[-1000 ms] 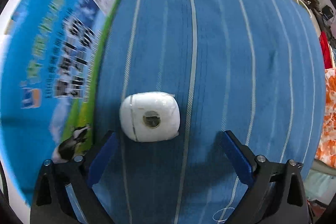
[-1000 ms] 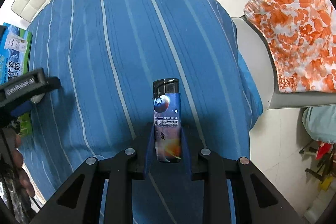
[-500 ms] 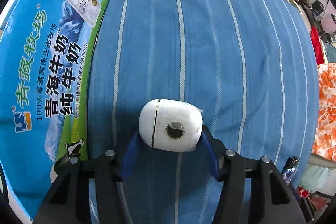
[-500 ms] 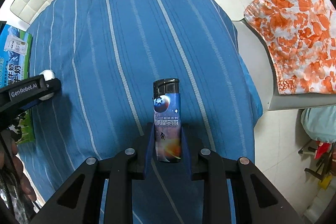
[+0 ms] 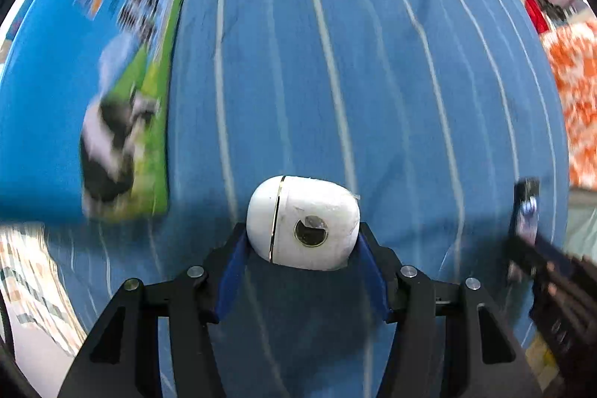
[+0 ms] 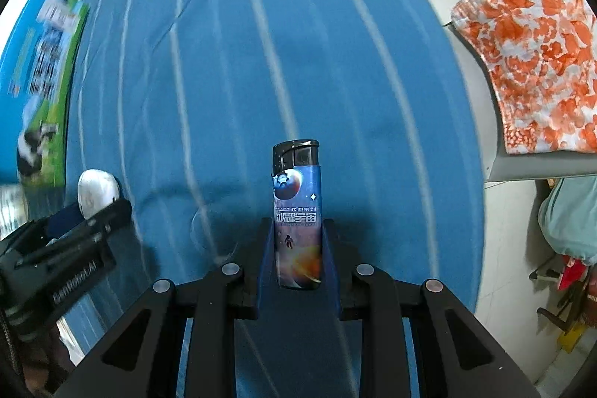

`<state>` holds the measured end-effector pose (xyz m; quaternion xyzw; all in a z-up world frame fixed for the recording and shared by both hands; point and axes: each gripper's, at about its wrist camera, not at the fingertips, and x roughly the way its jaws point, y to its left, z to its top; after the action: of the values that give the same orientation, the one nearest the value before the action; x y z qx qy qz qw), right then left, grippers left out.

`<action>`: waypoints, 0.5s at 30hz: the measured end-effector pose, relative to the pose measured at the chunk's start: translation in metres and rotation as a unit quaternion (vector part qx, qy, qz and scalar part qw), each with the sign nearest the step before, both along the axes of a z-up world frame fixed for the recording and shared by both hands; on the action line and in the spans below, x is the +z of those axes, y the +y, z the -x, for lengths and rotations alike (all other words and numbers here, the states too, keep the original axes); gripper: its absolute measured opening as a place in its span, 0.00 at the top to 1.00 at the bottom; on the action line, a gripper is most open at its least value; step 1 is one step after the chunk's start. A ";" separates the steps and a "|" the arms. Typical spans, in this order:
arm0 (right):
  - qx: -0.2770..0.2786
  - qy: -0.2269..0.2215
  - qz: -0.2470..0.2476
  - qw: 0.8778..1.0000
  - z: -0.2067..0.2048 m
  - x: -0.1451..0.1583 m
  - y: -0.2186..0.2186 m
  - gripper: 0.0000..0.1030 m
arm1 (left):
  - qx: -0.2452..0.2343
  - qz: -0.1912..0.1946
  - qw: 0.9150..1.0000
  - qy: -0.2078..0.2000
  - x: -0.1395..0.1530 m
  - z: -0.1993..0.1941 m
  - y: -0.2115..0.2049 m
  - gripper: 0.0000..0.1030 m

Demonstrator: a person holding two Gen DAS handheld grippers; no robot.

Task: Organize rigid objects
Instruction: 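Carry the earbud case and lighter over the blue box with both tools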

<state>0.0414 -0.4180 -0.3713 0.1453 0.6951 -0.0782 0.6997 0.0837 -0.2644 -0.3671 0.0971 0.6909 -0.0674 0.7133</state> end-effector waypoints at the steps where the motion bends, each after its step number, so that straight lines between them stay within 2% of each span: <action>1: 0.005 0.000 0.001 1.000 0.003 -0.001 0.006 0.74 | -0.002 0.000 1.000 0.001 0.000 0.007 0.005 0.48; 5: 0.020 0.004 -0.004 1.000 0.013 -0.002 0.027 0.74 | -0.005 0.006 1.000 0.005 0.003 0.030 0.022 0.48; 7: 0.031 0.001 0.009 0.999 0.016 -0.001 0.036 0.74 | -0.008 0.013 1.000 0.004 0.003 0.041 0.036 0.48; 11: 0.031 -0.001 0.014 0.999 0.015 0.001 0.044 0.74 | -0.007 0.016 1.000 0.021 -0.011 0.042 0.059 0.47; 15: 0.017 0.000 0.005 1.000 0.013 0.004 0.042 0.74 | 0.007 0.041 0.999 0.014 -0.018 0.031 0.079 0.44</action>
<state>0.0288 -0.3762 -0.3674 0.1294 0.6971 -0.0697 0.7018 0.0525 -0.1856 -0.3854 0.0625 0.6982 -0.0921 0.7072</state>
